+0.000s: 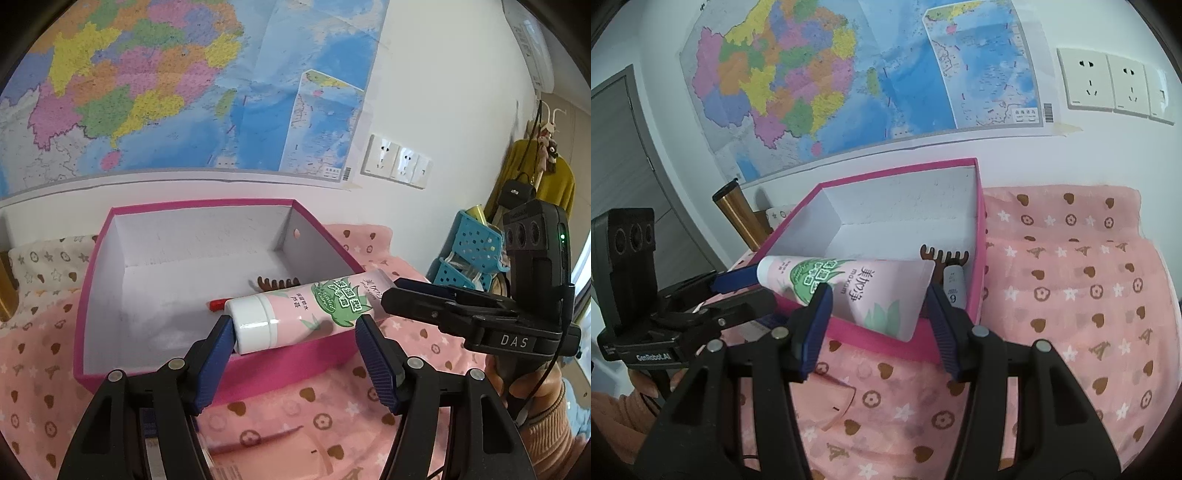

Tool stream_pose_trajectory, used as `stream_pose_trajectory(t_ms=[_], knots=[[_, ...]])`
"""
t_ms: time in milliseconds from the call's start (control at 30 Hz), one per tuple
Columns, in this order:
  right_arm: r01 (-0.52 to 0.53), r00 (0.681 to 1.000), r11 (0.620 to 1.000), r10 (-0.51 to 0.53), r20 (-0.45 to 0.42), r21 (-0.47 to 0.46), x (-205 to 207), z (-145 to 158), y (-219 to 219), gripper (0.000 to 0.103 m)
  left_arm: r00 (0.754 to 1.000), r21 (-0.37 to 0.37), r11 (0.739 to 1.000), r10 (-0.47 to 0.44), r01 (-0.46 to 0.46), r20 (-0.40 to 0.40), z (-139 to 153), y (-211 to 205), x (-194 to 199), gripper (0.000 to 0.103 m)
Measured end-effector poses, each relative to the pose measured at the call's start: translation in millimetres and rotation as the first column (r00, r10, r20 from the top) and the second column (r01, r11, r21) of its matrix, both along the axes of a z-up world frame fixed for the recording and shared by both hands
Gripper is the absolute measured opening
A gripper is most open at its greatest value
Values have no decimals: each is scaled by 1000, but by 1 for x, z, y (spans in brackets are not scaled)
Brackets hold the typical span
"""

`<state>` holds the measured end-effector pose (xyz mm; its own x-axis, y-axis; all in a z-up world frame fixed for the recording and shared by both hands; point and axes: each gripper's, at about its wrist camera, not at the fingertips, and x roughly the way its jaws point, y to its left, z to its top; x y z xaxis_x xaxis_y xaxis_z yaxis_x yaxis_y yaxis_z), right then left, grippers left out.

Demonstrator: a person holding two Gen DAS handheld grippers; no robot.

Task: Organize rigid objects
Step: 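Lift the lotion tube into the magenta box and open the right gripper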

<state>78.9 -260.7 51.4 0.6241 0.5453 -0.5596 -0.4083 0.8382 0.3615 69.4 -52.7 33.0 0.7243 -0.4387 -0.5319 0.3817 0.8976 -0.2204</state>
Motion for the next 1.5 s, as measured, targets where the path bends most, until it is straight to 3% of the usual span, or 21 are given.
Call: stream_pose_trajectory(t_ms=[867, 1500], knots=[[18, 998, 994, -23, -50, -110, 41, -20, 11, 56, 991, 15, 1000, 22, -20, -132, -35, -2, 59, 67], [63, 998, 990, -67, -24, -124, 33, -15, 7, 58, 989, 55, 998, 2, 6, -149, -40, -6, 72, 67]])
